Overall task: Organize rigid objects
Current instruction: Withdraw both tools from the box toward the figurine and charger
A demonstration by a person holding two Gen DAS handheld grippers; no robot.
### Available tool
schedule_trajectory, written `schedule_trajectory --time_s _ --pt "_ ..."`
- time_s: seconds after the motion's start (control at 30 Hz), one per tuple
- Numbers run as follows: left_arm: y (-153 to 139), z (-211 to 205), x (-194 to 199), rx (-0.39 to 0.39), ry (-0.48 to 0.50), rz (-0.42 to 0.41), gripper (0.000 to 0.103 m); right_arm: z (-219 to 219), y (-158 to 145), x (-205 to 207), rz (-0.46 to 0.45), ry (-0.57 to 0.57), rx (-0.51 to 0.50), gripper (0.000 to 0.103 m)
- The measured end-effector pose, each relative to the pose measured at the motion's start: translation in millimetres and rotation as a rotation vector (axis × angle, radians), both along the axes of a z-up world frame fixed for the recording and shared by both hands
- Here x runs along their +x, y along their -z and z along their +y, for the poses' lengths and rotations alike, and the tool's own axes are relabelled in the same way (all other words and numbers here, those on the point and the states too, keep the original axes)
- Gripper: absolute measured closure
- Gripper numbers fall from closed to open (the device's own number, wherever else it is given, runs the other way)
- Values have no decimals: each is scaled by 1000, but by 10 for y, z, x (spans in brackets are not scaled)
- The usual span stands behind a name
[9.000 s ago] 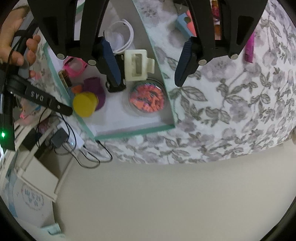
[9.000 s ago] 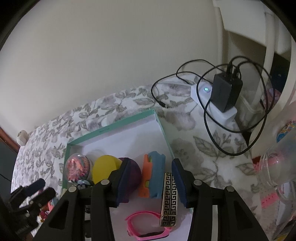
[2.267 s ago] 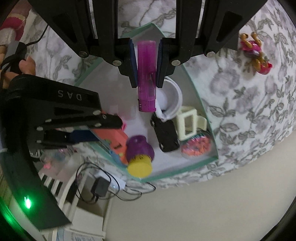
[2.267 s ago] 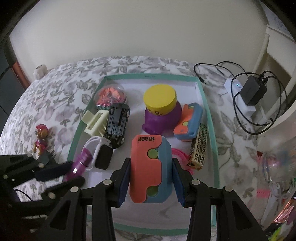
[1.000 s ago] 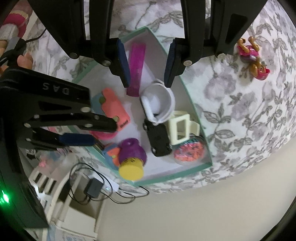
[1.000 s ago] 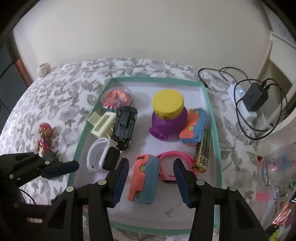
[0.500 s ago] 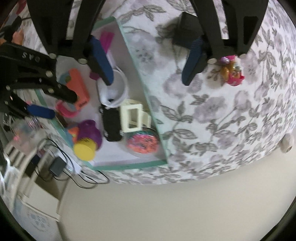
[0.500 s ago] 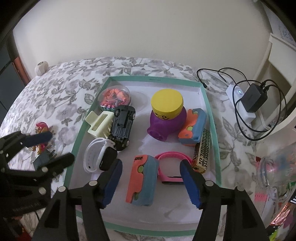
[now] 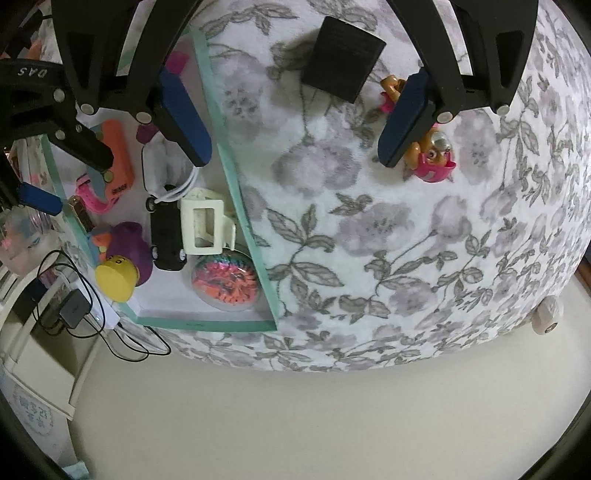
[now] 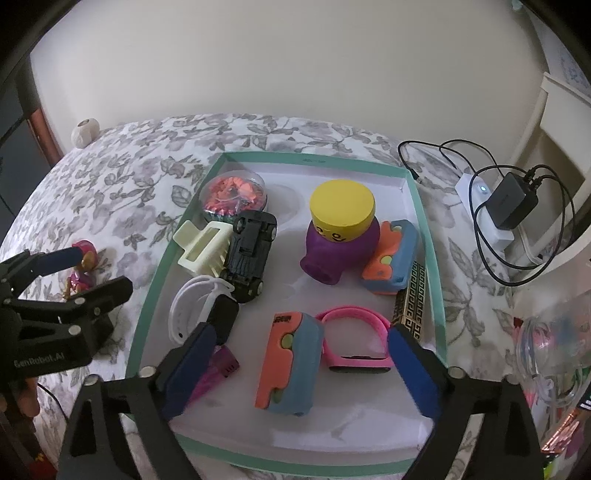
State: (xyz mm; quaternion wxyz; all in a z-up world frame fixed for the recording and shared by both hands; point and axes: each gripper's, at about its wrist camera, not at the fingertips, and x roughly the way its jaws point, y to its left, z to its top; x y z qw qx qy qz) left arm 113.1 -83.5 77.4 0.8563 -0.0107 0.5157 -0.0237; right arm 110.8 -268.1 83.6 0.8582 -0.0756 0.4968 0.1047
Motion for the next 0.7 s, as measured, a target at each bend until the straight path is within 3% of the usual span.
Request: schedule_trajectory --time_s 0.4,0.7 --pt "-96 238 48 -10 -18 -1 11 59 -5 14 -12 -14 7 0" --pt "-581 896 42 -21 -35 -98 11 414 -390 -100 -124 -83 114 0"
